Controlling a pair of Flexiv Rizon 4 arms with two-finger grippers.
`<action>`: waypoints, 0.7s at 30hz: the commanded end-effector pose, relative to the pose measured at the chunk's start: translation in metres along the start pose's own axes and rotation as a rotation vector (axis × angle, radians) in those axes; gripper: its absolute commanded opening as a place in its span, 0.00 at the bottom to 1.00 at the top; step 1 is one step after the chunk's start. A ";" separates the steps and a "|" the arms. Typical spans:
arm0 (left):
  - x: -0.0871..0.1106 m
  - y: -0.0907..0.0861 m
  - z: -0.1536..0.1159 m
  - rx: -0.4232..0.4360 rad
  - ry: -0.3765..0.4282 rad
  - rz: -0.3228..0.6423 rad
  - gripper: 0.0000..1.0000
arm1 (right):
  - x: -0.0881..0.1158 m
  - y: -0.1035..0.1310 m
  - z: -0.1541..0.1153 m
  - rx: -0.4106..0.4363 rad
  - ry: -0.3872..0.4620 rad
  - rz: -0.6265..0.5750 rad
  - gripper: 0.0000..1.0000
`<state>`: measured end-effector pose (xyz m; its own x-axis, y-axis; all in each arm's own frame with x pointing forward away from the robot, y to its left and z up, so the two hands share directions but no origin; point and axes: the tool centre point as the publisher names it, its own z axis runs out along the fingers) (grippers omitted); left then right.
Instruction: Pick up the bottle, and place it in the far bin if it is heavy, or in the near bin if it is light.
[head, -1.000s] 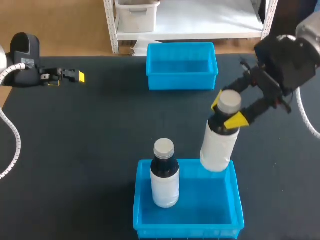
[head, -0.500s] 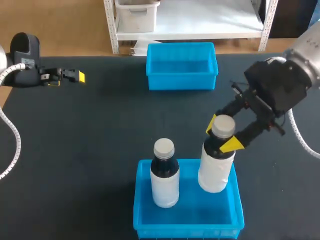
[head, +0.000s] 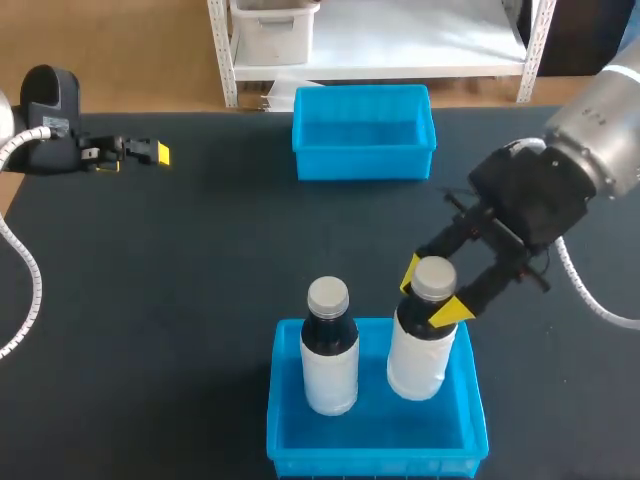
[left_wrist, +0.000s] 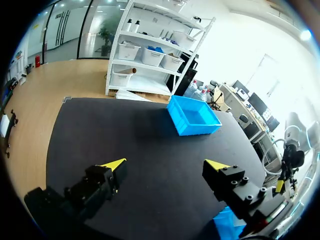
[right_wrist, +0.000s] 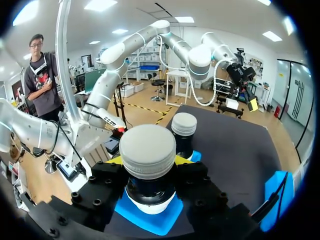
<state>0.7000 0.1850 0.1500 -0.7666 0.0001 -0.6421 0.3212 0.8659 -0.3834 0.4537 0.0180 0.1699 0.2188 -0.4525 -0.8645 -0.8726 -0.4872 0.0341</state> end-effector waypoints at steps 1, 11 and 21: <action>0.000 0.000 0.000 0.000 0.000 0.000 1.00 | 0.002 -0.002 0.004 -0.006 -0.004 -0.010 0.00; 0.000 0.000 0.000 0.000 0.000 0.000 1.00 | 0.009 -0.002 0.007 -0.007 -0.008 -0.012 0.00; 0.000 0.000 0.000 0.000 0.000 0.000 1.00 | 0.017 -0.002 0.015 -0.025 0.000 -0.002 0.00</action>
<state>0.7000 0.1850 0.1500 -0.7666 0.0000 -0.6421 0.3212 0.8659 -0.3834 0.4510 0.0202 0.1506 0.2213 -0.4529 -0.8636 -0.8627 -0.5039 0.0432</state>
